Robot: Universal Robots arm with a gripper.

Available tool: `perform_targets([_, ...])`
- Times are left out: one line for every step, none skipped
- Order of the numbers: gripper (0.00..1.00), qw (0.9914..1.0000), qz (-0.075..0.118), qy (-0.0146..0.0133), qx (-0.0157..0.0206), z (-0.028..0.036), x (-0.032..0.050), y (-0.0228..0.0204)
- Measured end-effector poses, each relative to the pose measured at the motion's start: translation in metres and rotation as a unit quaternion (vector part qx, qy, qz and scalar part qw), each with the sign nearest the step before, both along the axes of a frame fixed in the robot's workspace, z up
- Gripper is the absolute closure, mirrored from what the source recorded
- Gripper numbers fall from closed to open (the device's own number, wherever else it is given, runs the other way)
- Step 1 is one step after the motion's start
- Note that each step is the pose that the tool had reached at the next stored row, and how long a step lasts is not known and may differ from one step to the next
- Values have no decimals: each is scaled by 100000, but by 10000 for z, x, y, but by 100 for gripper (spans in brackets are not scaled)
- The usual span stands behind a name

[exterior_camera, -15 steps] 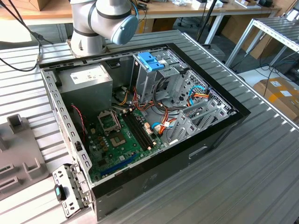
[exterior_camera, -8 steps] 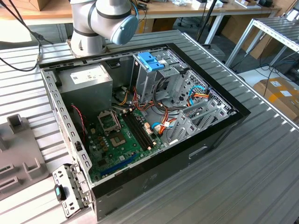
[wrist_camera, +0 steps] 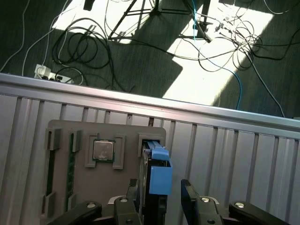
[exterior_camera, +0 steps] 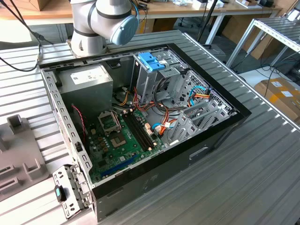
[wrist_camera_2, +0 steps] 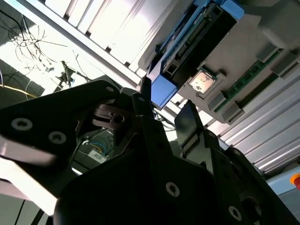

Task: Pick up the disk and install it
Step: 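Pick up the disk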

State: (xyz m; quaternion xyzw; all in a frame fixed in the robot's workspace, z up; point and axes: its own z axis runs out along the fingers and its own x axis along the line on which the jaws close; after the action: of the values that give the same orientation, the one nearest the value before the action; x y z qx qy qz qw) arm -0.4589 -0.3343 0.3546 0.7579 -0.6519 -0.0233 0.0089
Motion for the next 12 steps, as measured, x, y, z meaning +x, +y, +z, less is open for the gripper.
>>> perform_targets([52,100000,81,6,-1,0,0,19])
perform_targets([52,100000,148,6,1,0,0,34])
perform_targets([52,100000,198,2,1,0,0,45])
perform_targets([52,100000,308,7,0,0,0,75])
perform_targets([52,99999,333,3,0,-1,0,86])
perform_targets([52,99999,352,6,0,-1,0,98])
perform_targets([52,99999,354,4,0,-1,0,104])
perform_targets([52,99999,360,3,0,-1,0,105])
perform_targets([52,99999,353,6,-2,-1,0,106])
perform_targets([52,99999,351,8,-3,-1,0,106])
perform_targets([52,99999,350,7,-4,-1,0,107])
perform_targets([52,99999,352,7,-2,-1,0,106])
